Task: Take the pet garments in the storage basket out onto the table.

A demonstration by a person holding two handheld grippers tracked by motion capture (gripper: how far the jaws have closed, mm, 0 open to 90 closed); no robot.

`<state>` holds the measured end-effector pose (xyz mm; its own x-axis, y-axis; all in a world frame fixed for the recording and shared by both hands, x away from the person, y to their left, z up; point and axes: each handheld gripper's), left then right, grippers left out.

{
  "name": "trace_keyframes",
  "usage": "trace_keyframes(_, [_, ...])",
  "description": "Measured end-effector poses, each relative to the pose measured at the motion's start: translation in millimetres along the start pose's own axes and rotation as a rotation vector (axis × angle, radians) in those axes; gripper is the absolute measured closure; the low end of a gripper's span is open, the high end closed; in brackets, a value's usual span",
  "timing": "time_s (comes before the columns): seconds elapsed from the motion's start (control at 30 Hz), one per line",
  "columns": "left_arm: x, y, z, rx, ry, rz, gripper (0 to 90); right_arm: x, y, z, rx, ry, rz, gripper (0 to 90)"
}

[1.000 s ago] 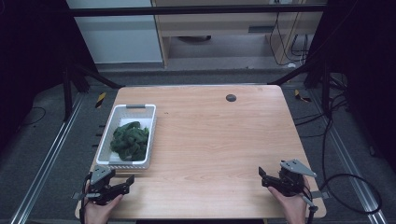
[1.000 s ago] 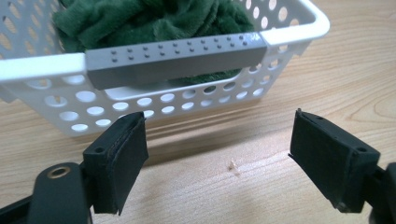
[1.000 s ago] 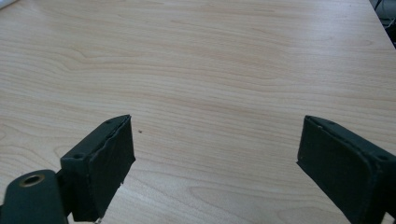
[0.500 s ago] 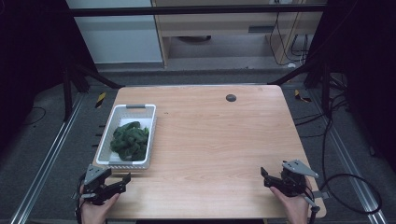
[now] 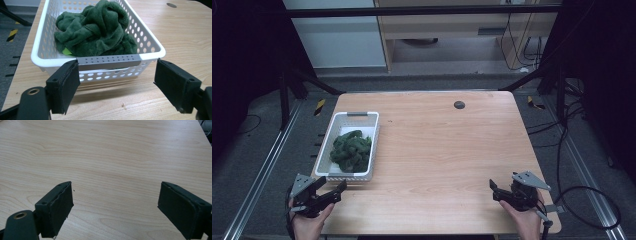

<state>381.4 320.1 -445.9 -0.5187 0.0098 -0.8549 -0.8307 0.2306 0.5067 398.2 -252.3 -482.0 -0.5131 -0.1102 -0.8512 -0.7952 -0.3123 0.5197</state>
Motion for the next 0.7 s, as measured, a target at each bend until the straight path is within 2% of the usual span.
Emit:
trace_keyframes(0.1, [-5.4, 0.6, -0.2, -0.007, -0.008, -0.006, 19.4, 0.2, -1.0, 0.4, -0.006, -0.005, 0.0, 12.3])
trace_keyframes(0.37, [-19.3, 2.5, -4.4, 0.007, -0.036, -0.028, 19.4, 2.0, -2.6, 0.4, -0.008, 0.002, 0.011, 11.7])
trace_keyframes(0.47, [-21.8, 3.9, -4.2, 0.007, -0.039, -0.03, 19.4, 2.2, -2.0, 0.3, -0.01, -0.012, 0.014, 11.6])
trace_keyframes(0.7, [-36.1, 4.4, -2.9, 0.017, -0.035, -0.044, 18.9, 2.1, -1.4, -0.6, -0.004, -0.002, 0.009, 11.6])
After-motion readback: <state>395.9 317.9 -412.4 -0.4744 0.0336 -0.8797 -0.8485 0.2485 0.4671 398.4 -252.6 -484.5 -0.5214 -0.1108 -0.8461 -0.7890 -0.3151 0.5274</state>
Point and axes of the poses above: each handheld gripper's, and its own axes: y roughly backward along the jaws, x roughly out of its underside, z roughly to its left, and after that the axes turned 4 degrees about -x, right-handed
